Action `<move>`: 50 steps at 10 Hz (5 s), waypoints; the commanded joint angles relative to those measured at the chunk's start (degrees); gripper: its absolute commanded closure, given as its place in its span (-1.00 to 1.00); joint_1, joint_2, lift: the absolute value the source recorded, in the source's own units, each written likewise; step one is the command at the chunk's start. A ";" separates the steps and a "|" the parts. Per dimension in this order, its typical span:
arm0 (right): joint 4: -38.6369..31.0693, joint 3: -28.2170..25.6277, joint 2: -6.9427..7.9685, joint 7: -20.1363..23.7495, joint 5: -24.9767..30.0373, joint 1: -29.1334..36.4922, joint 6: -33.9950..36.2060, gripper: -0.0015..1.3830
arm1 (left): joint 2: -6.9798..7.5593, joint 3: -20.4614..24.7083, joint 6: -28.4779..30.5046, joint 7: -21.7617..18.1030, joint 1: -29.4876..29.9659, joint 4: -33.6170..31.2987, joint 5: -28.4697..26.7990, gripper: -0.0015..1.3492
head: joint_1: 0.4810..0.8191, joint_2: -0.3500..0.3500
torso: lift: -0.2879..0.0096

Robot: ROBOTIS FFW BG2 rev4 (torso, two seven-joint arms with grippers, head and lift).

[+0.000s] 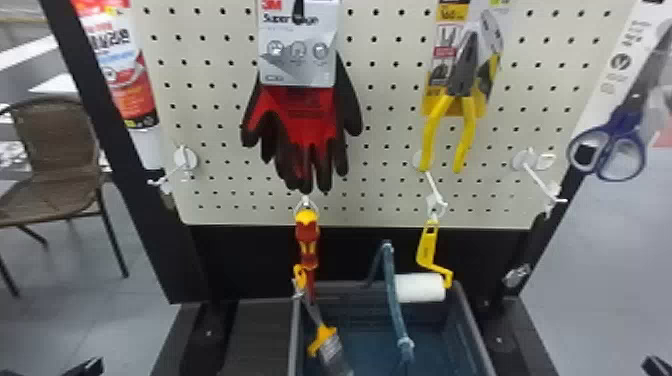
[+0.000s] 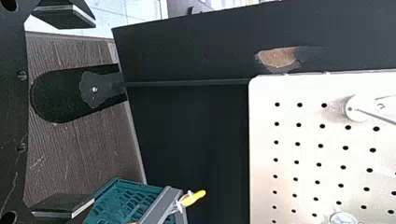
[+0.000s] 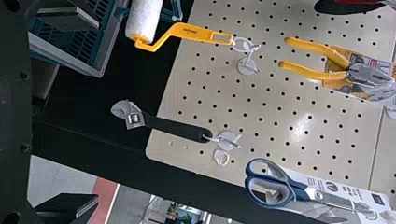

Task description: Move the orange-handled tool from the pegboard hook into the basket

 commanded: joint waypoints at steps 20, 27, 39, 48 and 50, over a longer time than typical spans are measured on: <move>0.00 0.00 0.75 0.00 0.00 0.00 0.00 -1.00 | -0.41 0.00 0.00 0.00 0.00 0.00 0.00 -1.00 | -0.60 0.00 | 0.26; 0.00 0.00 0.75 0.00 0.00 0.00 0.00 -1.00 | -0.41 0.00 0.00 0.00 0.00 0.00 0.00 -1.00 | -0.60 0.00 | 0.26; 0.00 0.00 0.75 0.00 0.00 0.00 0.00 -1.00 | -0.41 0.00 0.00 0.00 0.00 0.00 0.00 -1.00 | -0.60 0.00 | 0.26; 0.00 0.00 0.75 0.00 0.00 0.00 0.00 -1.00 | -0.41 0.00 0.00 0.00 0.00 0.00 0.00 -1.00 | -0.60 0.00 | 0.26; 0.00 0.00 0.75 0.00 0.00 0.00 0.00 -1.00 | -0.41 0.00 0.00 0.00 0.00 0.00 0.00 -1.00 | -0.60 0.00 | 0.26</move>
